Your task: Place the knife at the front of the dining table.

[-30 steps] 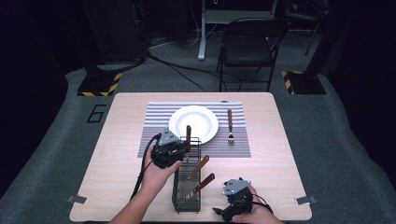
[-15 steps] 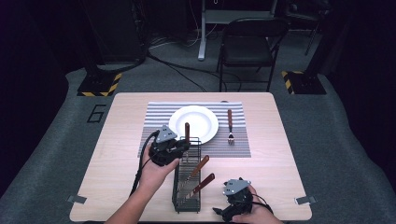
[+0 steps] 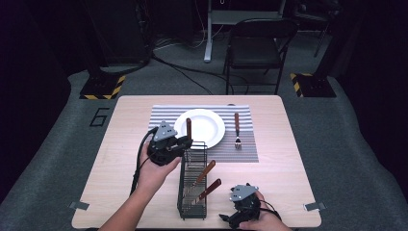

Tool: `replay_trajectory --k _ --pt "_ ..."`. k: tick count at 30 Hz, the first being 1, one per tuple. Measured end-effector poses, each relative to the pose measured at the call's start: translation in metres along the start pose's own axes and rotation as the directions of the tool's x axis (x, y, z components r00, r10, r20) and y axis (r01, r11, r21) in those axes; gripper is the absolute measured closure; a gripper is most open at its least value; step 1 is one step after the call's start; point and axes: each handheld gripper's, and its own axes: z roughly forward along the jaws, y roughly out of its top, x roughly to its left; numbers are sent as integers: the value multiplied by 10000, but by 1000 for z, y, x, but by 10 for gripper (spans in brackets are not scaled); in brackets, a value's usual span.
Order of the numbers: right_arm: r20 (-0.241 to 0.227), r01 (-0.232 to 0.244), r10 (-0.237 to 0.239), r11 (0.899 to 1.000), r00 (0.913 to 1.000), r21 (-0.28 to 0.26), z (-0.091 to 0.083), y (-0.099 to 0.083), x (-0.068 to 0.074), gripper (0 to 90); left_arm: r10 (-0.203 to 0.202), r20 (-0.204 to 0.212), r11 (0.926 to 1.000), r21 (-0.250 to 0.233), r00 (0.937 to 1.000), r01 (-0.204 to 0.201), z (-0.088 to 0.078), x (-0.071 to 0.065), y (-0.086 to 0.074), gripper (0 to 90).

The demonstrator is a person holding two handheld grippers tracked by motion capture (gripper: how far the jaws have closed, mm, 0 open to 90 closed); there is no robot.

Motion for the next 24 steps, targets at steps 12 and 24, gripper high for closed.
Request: replay_trajectory --k 12,24 --pt "-1 -29 29 10000 10000 13 0 0 0 0 8 -80 9989 -478 10000 -12 -17 4 15 760" --pt "-8 -29 29 10000 10000 11 0 0 0 0 -15 -396 9954 -953 9992 -23 -40 14 27 760"
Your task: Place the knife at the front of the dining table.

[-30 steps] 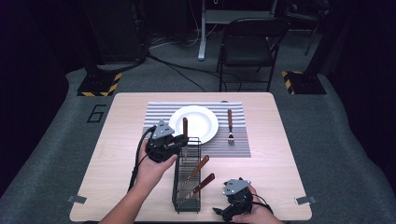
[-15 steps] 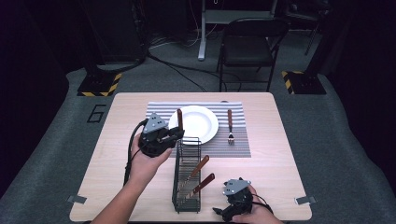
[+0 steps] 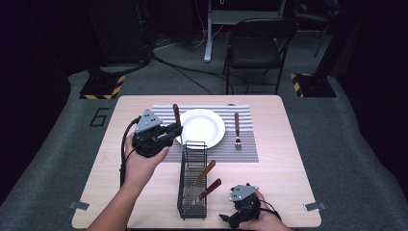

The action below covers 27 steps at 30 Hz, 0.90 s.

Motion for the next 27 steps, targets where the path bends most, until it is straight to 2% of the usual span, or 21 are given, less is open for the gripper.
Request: replay_trajectory --k 17,27 --pt "8 -6 6 10000 10000 13 0 0 0 0 -556 -618 9982 187 9965 569 -4 28 -18 762" --pt "0 -1 1 10000 10000 1 0 0 0 0 -997 -1024 9942 295 9897 1032 2 43 -30 762"
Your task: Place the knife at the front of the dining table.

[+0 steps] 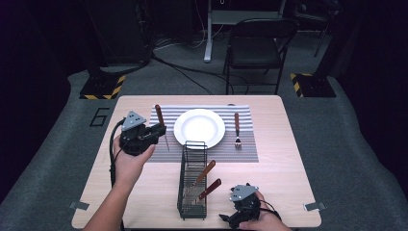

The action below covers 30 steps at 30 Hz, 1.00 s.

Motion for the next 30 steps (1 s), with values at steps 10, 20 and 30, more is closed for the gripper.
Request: replay_trajectory --k 10,20,30 --pt "3 -14 14 10000 10000 11 0 0 0 0 -430 -419 9990 57 9982 433 6 17 -9 763" --pt "1 0 0 10000 10000 -1 0 0 0 0 -740 -805 9968 249 9940 762 16 30 -21 763" --pt "9 -4 4 10000 10000 9 0 0 0 0 -950 -1156 9939 444 9887 1007 26 44 -33 763"
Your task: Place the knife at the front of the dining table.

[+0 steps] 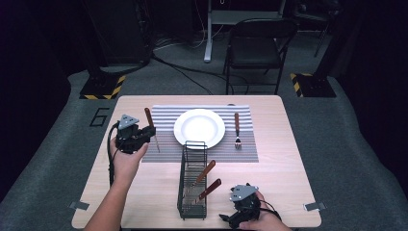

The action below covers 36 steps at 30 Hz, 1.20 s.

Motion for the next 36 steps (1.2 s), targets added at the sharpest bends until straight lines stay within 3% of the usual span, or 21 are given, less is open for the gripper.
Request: replay_trajectory --k 12,36 --pt "-2 5 -5 10000 10000 -3 0 0 0 0 -334 -278 9988 343 9991 343 17 12 -13 762" --pt "-7 -13 13 10000 10000 2 0 0 0 0 -587 -699 9941 866 9958 647 40 22 -23 763"
